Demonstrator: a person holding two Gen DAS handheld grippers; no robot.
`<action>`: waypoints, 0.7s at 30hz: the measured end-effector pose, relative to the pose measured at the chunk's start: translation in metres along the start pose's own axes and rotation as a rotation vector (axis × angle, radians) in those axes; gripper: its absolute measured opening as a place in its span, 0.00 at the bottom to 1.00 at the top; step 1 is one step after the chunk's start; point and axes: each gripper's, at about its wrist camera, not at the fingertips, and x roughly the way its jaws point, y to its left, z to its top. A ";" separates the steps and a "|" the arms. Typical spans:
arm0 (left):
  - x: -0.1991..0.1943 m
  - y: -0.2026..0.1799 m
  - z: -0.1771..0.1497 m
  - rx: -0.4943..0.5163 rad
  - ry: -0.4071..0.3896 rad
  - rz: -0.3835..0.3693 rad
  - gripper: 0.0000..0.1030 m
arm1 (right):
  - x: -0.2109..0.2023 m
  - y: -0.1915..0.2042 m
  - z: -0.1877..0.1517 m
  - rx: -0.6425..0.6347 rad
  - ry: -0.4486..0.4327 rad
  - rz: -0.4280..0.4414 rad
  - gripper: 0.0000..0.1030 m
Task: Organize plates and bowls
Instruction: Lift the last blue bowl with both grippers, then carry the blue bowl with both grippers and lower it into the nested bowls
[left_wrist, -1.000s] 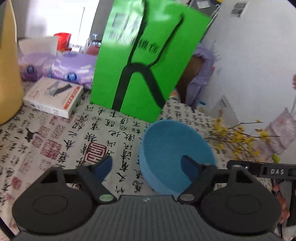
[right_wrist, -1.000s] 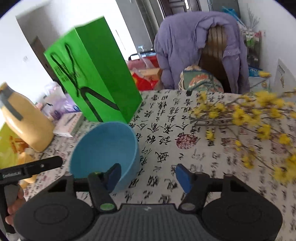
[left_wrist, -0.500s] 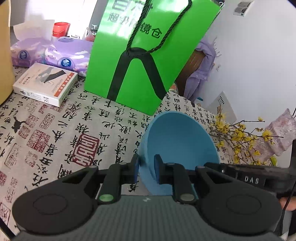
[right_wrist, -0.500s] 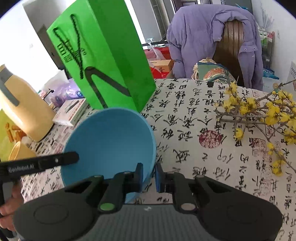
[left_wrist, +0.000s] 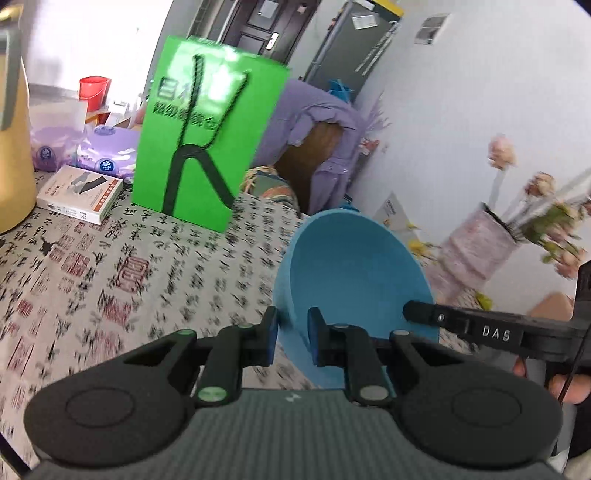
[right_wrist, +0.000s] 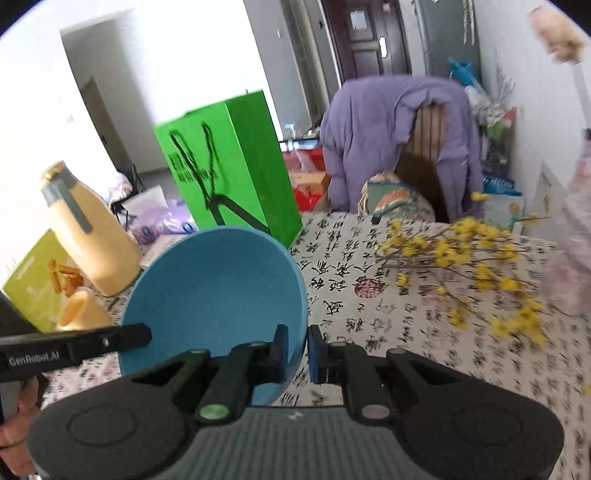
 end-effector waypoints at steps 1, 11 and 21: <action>-0.010 -0.006 -0.005 0.008 -0.002 -0.006 0.17 | -0.015 0.002 -0.005 0.000 -0.014 -0.001 0.10; -0.098 -0.044 -0.089 0.021 0.012 -0.034 0.17 | -0.125 0.018 -0.091 0.043 -0.054 0.004 0.11; -0.157 -0.041 -0.168 -0.017 0.009 -0.059 0.17 | -0.180 0.037 -0.177 0.063 -0.059 0.036 0.13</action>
